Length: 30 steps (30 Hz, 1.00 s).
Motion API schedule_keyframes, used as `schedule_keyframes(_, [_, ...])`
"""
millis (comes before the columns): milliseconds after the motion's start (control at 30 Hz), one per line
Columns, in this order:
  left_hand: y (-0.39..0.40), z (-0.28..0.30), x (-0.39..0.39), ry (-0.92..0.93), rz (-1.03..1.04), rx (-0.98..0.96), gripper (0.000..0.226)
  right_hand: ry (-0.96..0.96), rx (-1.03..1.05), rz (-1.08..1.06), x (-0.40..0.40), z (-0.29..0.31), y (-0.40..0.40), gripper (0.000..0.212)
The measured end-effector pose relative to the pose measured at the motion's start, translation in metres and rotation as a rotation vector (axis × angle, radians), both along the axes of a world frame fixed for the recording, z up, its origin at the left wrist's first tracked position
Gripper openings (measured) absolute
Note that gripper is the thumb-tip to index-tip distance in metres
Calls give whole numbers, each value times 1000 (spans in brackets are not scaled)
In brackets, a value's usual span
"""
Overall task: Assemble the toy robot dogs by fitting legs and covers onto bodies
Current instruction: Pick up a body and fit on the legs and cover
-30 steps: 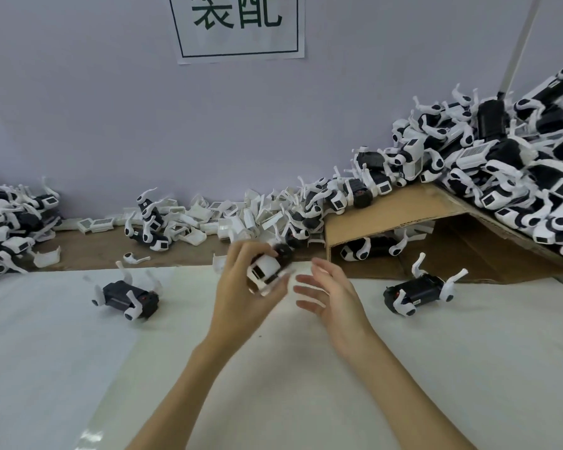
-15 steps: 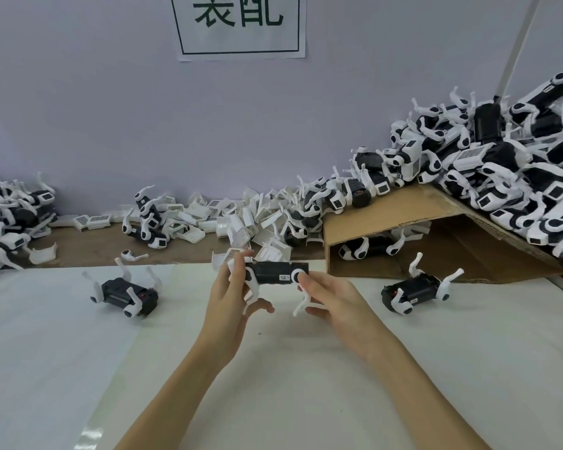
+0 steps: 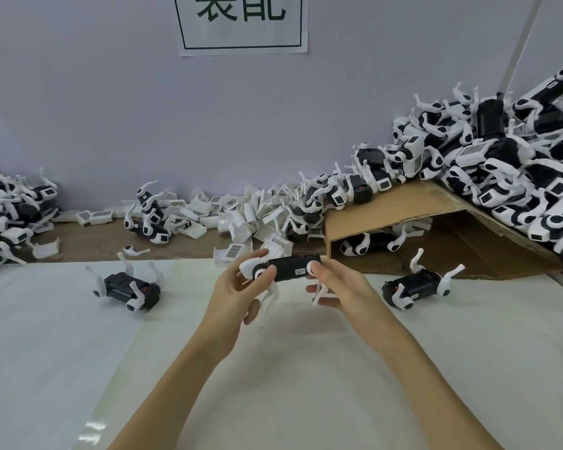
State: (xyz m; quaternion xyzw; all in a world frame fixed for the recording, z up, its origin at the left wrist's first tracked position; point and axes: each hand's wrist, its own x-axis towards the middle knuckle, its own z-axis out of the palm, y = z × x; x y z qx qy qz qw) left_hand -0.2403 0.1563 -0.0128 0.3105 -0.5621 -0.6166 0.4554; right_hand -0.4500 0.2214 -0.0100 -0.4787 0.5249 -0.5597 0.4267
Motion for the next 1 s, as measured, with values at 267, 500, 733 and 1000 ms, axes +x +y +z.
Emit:
schedule_keyframes(267, [-4,-1,13,-350,-192,-576,85,-500,127,42,-4,-1,-3,53])
schedule_keyframes(500, [5,-9,-5,-407,25,-454,95,-344,-23,-205,6,-3,-5,27])
schedule_keyframes(733, [4,-5,-11,8,-10,203,65,-82,-297,-11,10,-2,-1,74])
schedule_keyframes(1000, [-4,-6,-6,6,224,145,41,-159,-55,45,19,0,0,87])
